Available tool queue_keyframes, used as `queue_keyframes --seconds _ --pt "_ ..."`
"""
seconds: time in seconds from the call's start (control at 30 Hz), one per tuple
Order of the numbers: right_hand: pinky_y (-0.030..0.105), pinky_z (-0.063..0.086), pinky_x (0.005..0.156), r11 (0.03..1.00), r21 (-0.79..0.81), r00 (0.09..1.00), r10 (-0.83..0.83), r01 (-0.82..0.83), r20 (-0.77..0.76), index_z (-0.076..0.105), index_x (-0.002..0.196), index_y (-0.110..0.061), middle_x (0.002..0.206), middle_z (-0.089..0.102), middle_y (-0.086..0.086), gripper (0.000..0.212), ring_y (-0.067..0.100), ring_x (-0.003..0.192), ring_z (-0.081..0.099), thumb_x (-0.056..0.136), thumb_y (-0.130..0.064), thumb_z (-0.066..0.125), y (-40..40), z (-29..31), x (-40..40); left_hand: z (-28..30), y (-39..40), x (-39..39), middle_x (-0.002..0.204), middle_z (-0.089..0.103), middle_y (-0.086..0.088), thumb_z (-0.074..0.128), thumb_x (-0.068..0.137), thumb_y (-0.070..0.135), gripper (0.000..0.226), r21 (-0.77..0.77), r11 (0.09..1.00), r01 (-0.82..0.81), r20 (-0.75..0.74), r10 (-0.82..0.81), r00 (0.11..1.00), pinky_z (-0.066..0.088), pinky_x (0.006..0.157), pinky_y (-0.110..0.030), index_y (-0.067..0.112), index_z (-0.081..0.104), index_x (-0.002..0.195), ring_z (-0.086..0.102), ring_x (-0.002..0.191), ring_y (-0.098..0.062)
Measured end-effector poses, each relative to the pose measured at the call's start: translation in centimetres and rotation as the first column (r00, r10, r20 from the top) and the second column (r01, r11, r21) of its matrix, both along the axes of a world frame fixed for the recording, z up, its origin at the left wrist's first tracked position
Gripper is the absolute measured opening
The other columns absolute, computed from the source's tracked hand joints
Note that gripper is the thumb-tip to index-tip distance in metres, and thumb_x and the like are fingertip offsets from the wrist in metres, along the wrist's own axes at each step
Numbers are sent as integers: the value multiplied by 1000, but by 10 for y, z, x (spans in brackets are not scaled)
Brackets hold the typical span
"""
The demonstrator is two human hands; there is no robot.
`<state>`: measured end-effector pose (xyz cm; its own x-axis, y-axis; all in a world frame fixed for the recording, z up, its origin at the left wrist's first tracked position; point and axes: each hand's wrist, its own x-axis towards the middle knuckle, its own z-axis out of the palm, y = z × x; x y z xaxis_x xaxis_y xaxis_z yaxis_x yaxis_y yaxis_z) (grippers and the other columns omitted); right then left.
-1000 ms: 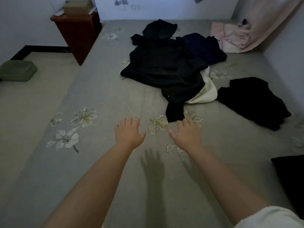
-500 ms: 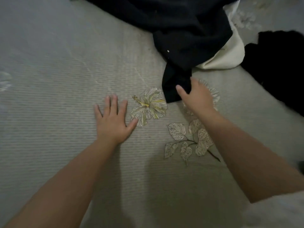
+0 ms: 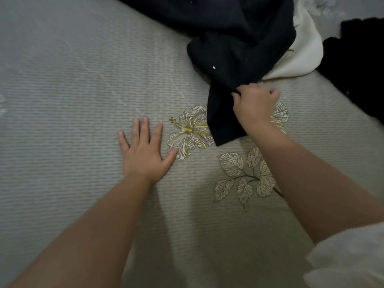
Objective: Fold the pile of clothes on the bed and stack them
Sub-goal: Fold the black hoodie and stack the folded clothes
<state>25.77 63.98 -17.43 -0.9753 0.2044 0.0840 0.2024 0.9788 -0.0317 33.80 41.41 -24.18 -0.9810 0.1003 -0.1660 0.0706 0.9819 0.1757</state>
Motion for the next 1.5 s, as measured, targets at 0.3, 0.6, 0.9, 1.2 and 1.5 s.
queue_keyframes --seconds 0.3,0.6,0.9,1.2,1.5 --pt "32 19 70 976 -112 976 172 -187 -133 70 64 -11 57 64 3 10 25 69 62 70 -16 65 -9 54 154 30 -8 -1 155 -11 -8 25 87 65 78 3 998 61 310 -59 949 -8 111 -52 23 0 148 -15 142 -23" --pt "29 25 68 962 -203 983 179 -181 -27 73 65 -11 55 63 -1 13 20 67 60 56 -18 75 8 58 371 89 23 169 151 21 -14 58 84 46 76 244 887 393 176 -438 881 12 113 -47 9 27 143 12 142 -29" --pt "26 39 65 836 -537 993 109 -109 -32 74 70 -6 60 67 2 13 12 71 55 60 -12 71 25 98 436 125 78 255 66 68 -11 85 46 -10 31 377 686 622 -275 -558 783 54 61 -35 1 73 73 67 59 -23" --pt "33 26 107 828 -549 949 252 -111 188 39 139 -16 142 43 0 51 16 133 35 91 -28 54 37 168 383 278 33 216 93 67 -20 56 88 8 21 238 915 326 -210 -279 937 45 76 -38 3 69 104 61 92 -33" --pt "33 34 106 808 -456 828 513 -374 229 43 136 -21 138 48 -3 46 15 129 39 91 -27 51 -54 203 367 367 -100 265 59 63 -15 79 55 -7 17 -193 830 523 -92 -546 833 46 41 -28 2 71 66 62 49 -27"
